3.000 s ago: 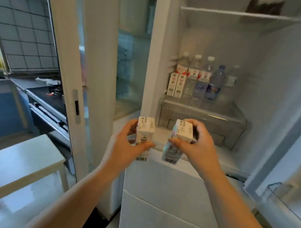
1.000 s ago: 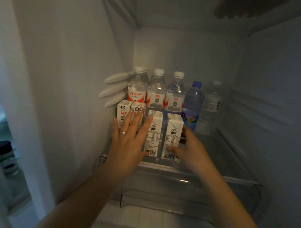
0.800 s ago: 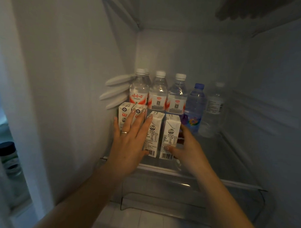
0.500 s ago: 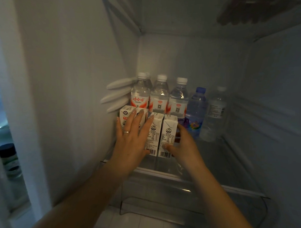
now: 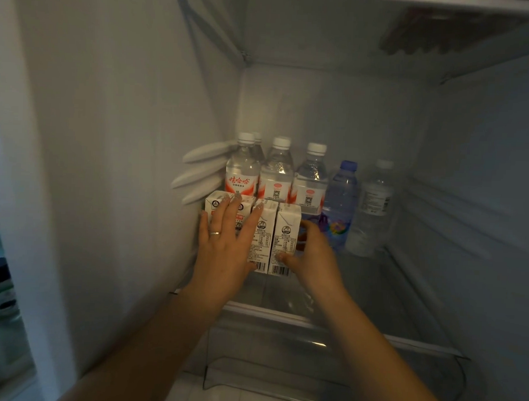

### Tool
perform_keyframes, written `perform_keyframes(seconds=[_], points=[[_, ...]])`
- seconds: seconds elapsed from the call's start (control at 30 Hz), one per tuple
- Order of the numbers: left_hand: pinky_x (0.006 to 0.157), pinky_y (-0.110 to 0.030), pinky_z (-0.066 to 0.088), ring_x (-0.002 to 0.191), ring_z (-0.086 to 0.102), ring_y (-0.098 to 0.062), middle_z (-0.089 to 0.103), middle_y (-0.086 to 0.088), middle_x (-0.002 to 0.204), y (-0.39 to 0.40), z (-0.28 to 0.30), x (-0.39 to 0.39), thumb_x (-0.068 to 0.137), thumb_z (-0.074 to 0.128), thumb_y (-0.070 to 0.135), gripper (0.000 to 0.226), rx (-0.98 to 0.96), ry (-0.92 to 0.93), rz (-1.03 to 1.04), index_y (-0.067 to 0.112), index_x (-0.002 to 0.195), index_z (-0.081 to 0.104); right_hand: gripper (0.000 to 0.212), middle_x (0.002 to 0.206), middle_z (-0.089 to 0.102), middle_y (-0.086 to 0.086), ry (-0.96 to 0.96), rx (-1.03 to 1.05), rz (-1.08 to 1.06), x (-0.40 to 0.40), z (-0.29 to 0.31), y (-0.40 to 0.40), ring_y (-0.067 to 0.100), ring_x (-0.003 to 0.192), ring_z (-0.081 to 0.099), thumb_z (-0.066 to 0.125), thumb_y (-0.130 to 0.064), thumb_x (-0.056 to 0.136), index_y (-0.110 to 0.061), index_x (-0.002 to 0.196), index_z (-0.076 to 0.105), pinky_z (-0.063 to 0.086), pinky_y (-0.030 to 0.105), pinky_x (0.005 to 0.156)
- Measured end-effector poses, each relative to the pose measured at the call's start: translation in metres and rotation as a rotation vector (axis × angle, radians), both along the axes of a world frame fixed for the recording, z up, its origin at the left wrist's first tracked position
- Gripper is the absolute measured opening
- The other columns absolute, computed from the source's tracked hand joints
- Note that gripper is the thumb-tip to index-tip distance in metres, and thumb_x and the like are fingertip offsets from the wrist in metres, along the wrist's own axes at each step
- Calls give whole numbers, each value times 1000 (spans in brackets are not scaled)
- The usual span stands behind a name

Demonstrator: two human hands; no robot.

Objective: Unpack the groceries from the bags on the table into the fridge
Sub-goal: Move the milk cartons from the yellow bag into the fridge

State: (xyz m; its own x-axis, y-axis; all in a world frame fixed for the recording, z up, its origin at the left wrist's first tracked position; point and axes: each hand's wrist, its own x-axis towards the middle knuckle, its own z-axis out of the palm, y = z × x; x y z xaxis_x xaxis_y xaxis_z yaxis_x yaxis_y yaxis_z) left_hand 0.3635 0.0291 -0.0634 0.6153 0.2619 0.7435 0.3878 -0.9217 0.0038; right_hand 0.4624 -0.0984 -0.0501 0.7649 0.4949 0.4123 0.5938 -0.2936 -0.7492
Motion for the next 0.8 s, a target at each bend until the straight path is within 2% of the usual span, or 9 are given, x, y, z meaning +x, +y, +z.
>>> perform_keyframes(seconds=[0.1,0.2,0.27,0.3,0.4,0.47,0.63,0.8], points=[[104,-56,18,135,30,-40,34,-21,145,-2,1,-2,41,92,37,120,-8,6,-9,21,142,28,64,121,57,-2,-13,-25,-17,-2,1,-1,11,103,59,78,-12,72,-22,125,43,54,38,86],[103,-58,24,135,31,-39,35,-20,145,-6,3,-10,44,91,38,118,-35,-7,-29,22,141,27,65,122,56,-5,-43,-67,-18,-4,4,-8,4,96,55,79,-17,72,-23,127,44,51,22,79],[103,-63,31,134,32,-38,36,-19,145,-9,4,-19,49,89,36,111,-60,-13,-64,21,141,28,69,122,53,-8,-84,-92,-16,-7,8,-15,-1,93,50,80,-20,71,-23,130,44,42,10,73],[101,-63,33,134,32,-38,37,-18,144,-10,5,-24,53,88,36,105,-73,-11,-90,20,140,31,70,121,52,-9,-117,-110,-22,-9,9,-19,-1,94,49,80,-22,71,-24,131,44,41,10,75],[102,-59,35,130,38,-35,46,-13,138,-13,7,-38,62,84,34,84,-97,-3,-158,18,135,46,70,126,54,-5,-248,-178,-66,-18,11,-33,11,109,53,79,-28,71,-26,133,48,46,28,92],[103,-54,36,125,43,-31,51,-10,133,-16,7,-47,65,82,33,75,-101,5,-195,18,132,51,70,128,55,-4,-324,-213,-91,-28,12,-44,14,114,52,79,-31,71,-29,133,48,46,35,95],[100,-53,39,120,47,-32,54,-10,129,-30,1,-72,67,81,31,72,-107,42,-289,17,131,53,71,134,50,1,-414,-331,-176,-73,16,-75,20,121,46,76,-25,73,-24,137,44,41,32,97],[96,-50,41,113,51,-32,58,-7,122,-51,-11,-103,63,83,32,70,-124,64,-408,18,127,56,69,134,49,4,-442,-450,-284,-128,11,-107,27,122,45,75,-27,73,-22,136,46,42,36,96]])
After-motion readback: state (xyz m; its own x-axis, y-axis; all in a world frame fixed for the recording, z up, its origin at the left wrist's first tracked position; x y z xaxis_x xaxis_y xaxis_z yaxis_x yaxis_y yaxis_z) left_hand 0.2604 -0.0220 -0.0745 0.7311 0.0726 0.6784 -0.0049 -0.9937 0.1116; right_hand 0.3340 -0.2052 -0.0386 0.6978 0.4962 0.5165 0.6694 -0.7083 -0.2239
